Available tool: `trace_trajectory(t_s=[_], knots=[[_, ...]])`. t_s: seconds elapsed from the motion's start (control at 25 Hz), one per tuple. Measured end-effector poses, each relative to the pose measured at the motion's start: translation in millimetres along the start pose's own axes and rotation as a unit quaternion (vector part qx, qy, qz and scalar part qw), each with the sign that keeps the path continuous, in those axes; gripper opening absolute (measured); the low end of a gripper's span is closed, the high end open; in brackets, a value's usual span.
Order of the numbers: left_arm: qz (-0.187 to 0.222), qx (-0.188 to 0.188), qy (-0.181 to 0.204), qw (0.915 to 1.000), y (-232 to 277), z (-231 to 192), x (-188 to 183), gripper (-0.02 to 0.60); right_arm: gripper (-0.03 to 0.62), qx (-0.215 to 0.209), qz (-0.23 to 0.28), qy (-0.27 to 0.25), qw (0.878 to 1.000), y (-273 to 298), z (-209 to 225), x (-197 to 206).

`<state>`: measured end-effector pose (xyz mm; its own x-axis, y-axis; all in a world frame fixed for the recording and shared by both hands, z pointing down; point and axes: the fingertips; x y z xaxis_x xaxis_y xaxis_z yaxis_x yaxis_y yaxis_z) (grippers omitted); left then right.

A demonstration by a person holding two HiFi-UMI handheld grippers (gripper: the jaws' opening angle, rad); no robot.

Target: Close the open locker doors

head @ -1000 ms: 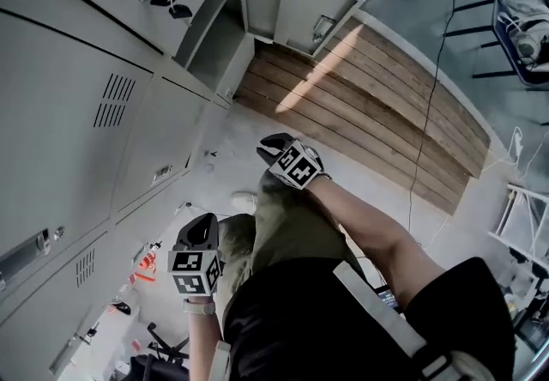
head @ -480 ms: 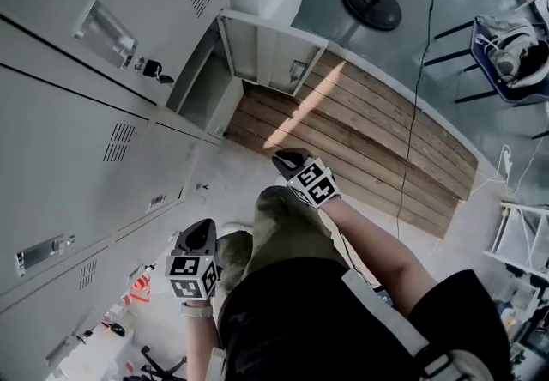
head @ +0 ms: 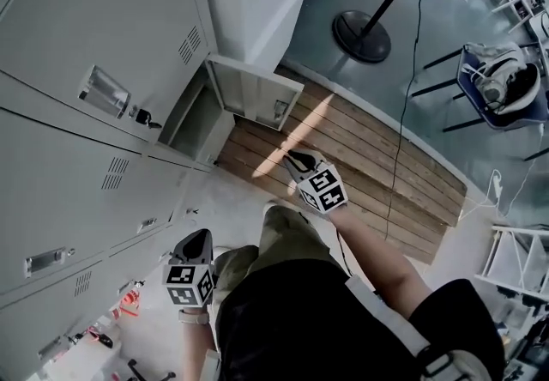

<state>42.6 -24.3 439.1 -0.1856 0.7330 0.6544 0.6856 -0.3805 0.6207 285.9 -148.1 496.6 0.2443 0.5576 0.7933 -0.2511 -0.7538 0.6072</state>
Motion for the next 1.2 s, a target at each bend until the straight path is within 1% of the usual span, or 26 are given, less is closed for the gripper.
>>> trace_trajectory(t_s=[0.08,0.24,0.48,0.72,0.96,1.08,1.2], knots=[[0.006,-0.002,-0.001,1.0,6,3,-9,0.009,0.065,0.012,0.011,0.0,1.0,-1,19,-12],[0.013,-0.009,0.001,0.9999,17,9,-25,0.009,0.121,0.029,0.028,-0.001,0.999,3,54,-33],[0.027,-0.019,0.004,0.9995,24,14,-43,0.009,0.155,0.033,0.042,-0.018,0.998,17,86,-58],[0.033,-0.034,0.0,0.9989,19,11,-50,0.009,0.191,0.033,0.05,-0.023,0.998,33,99,-83],[0.036,-0.048,-0.014,0.9981,14,4,-48,0.009,0.195,0.028,0.057,-0.032,0.997,49,101,-105],[0.037,-0.047,-0.018,0.998,13,3,-47,0.009,0.195,0.024,0.057,-0.039,0.997,52,96,-109],[0.038,-0.047,-0.018,0.998,11,-1,-48,0.009,0.194,0.028,0.055,-0.037,0.997,52,94,-109]])
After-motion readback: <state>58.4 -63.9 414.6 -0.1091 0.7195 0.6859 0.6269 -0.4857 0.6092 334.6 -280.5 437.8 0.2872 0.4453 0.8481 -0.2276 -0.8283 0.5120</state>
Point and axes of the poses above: the fingertips, and each gripper's own axes: y forward along the fingers, z to its right, x out of its underside, and after that the axes turned 14 degrees about x, right-handed
